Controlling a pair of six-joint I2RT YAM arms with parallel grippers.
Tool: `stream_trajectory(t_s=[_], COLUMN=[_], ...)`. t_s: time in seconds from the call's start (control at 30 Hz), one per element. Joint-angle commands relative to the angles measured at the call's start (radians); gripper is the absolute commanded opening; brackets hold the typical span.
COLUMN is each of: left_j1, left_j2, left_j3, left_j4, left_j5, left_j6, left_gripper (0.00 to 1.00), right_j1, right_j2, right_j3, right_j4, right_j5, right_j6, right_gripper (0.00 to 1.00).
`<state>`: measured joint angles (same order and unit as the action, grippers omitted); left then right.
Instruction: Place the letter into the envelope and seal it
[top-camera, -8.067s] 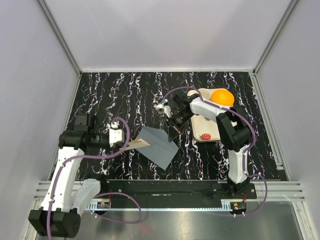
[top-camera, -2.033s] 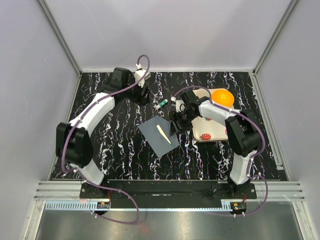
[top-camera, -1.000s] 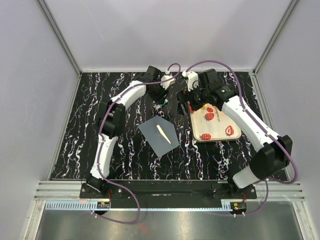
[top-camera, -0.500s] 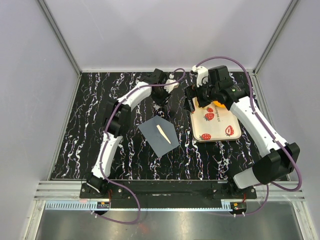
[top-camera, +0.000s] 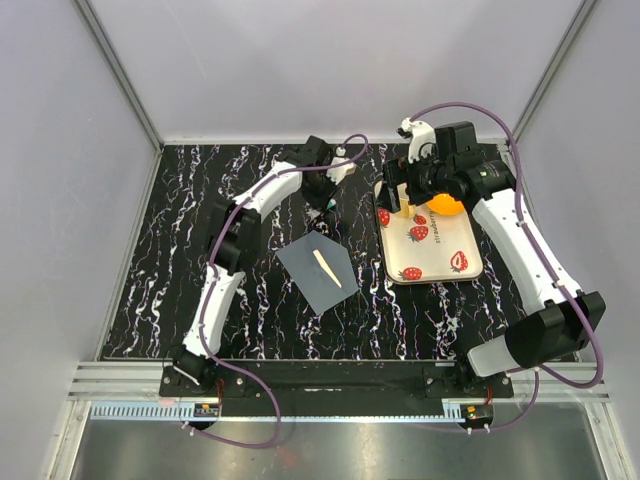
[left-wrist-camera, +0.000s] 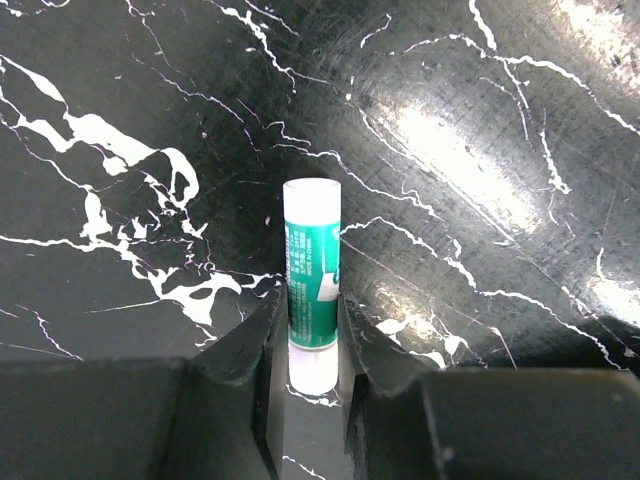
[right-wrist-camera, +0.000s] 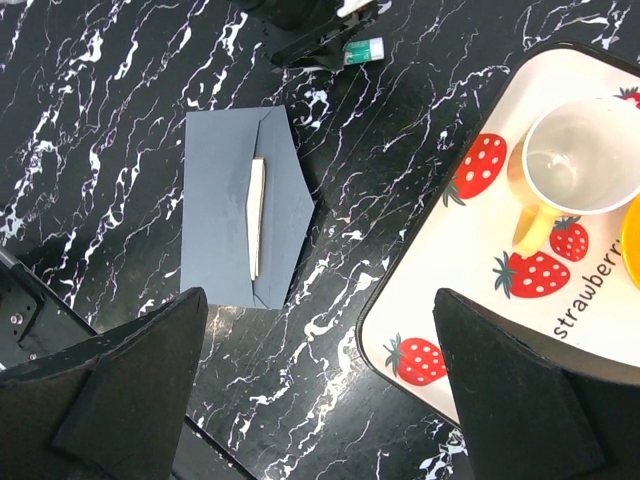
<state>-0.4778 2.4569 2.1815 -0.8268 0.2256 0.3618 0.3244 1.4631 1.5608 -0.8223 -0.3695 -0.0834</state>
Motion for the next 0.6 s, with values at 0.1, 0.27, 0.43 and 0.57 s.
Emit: stream_trajectory(t_s=[0.1, 0.27, 0.43, 0.57], left_j1=[0.027, 0.019, 0.062, 0.111], left_j2=[-0.105, -0.182, -0.242, -0.340], left_j3=[0.040, -0.047, -0.195, -0.320], left_j4=[-0.009, -0.014, -0.026, -0.043], left_j5=[0.066, -0.043, -0.111, -0.117], left_j6=[-0.096, -0.041, -0.014, 0.002], left_gripper=[0.00, 0.00, 0.00, 0.00], right_j1=[-0.059, -0.067, -0.071, -0.073], right_j2=[-0.037, -0.032, -0.041, -0.044], right_j3=[0.044, 0.044, 0.036, 0.024], right_j4=[-0.017, -0.015, -0.015, -0.017], right_j5=[-0.080, -0.097, -0.101, -0.106], right_j6=[0.028, 0.034, 0.036, 0.036], right_gripper=[1.00, 1.00, 1.00, 1.00])
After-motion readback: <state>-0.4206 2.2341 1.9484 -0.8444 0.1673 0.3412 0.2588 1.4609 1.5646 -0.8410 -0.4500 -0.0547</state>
